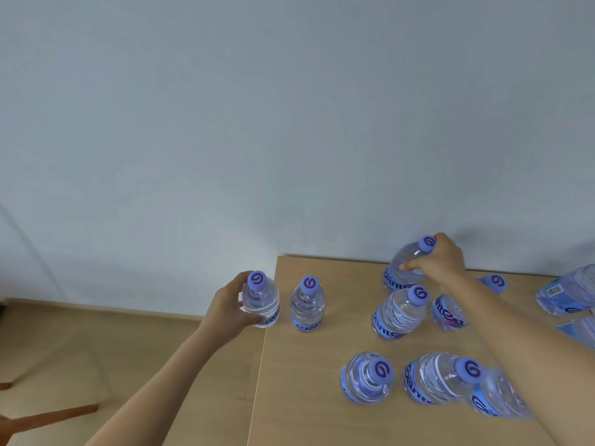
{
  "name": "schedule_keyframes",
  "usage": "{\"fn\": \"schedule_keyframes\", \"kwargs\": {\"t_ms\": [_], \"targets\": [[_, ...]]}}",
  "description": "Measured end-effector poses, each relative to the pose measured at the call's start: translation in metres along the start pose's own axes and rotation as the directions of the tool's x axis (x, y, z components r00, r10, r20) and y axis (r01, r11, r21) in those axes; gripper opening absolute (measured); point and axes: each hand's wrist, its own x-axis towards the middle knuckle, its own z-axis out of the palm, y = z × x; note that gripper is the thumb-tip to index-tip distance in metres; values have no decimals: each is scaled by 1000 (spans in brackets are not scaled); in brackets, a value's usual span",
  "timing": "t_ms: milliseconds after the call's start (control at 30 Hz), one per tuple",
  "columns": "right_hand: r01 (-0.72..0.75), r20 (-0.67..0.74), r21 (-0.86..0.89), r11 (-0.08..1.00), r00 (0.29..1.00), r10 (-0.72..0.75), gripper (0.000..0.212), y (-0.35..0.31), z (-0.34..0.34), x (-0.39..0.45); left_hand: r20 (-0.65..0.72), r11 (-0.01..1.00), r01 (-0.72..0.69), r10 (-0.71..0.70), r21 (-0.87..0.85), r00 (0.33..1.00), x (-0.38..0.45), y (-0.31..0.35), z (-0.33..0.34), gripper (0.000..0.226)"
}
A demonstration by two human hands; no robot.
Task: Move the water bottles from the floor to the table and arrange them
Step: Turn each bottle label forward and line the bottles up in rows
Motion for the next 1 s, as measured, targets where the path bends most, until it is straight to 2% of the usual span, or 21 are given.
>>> {"fn": "schedule_keyframes", "kwargs": {"t_ms": [233, 367, 467, 633, 733, 867, 933, 1000], "targets": [[15, 4, 63, 998, 1000, -15, 61, 2, 4, -9, 17, 1000, 8, -8, -3, 1000, -38, 3, 9, 64], [-31, 1, 119, 992, 1000, 31, 64, 4, 8, -8, 38, 1000, -20, 19, 21, 999, -60, 4, 18, 66], [-87, -14, 236, 968, 996, 93, 81, 0, 6, -11, 82, 998, -47, 44, 41, 996, -72, 7, 28, 67], [27, -145, 287, 958, 989, 16, 90, -12, -1, -24, 181, 995, -91, 84, 33, 980, -79, 19, 55, 69], [162, -278, 255, 953, 956, -88, 77, -21, -3, -37, 235, 995, -100, 93, 21, 968, -80, 27, 71, 69], [352, -365, 287, 891, 900, -238, 56, -35, 3, -63, 267, 993, -119, 109, 21, 958, -83, 25, 83, 67], [427, -374, 269, 863, 872, -315, 45, -39, 13, -73, 266, 992, -125, 116, 20, 957, -84, 21, 84, 70], [466, -270, 262, 845, 876, -399, 36, -42, 26, -81, 297, 992, -127, 115, 19, 948, -84, 16, 81, 74]]}}
